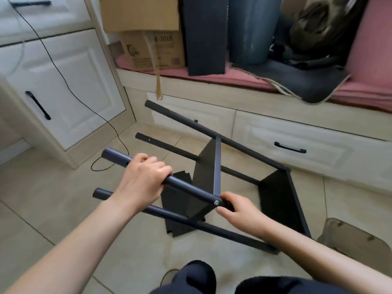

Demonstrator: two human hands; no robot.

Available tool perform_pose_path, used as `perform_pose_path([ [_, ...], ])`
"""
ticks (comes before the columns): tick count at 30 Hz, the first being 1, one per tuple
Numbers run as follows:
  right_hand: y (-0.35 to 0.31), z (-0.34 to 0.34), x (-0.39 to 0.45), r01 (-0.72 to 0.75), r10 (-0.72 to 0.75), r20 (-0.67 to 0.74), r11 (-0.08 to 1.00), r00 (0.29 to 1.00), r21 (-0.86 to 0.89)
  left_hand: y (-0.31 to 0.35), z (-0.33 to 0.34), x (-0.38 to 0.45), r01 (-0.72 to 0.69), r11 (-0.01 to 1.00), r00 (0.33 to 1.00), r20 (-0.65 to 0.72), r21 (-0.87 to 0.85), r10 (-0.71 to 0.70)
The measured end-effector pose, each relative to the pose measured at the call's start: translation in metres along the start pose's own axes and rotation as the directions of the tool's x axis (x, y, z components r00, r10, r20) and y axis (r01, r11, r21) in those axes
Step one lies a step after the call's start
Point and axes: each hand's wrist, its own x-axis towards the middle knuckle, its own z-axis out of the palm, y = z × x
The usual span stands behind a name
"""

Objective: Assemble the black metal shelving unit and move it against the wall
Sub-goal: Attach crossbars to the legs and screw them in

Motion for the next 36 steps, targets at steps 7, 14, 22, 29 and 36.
perform_pose_path([
  [7,0.017,-0.038,-0.022,-0.023,0.1,-0.161,0.906,0.982,0.422,0.038,-0.065,0.056,-0.122,0.981,0.963,-0.222,0.151,0.154],
  [14,0.042,-0.061,-0.049,0.103,0.13,-0.323,0.783,0.937,0.614,0.095,-0.075,0.079,-0.258,0.957,0.854,-0.432,0.13,0.289],
  [22,0.062,-0.075,-0.071,0.151,0.163,-0.357,0.693,0.92,0.705,0.139,-0.014,0.05,-0.494,0.863,0.758,-0.536,-0.103,0.37],
  [29,0.08,-0.077,-0.083,0.201,0.184,-0.45,0.707,0.874,0.678,0.154,0.033,0.045,-0.216,0.976,0.944,-0.261,-0.033,0.2],
  [36,0.084,-0.077,-0.083,0.207,0.221,-0.44,0.647,0.87,0.734,0.153,0.012,0.05,-0.25,0.902,0.965,0.01,0.352,0.263],
])
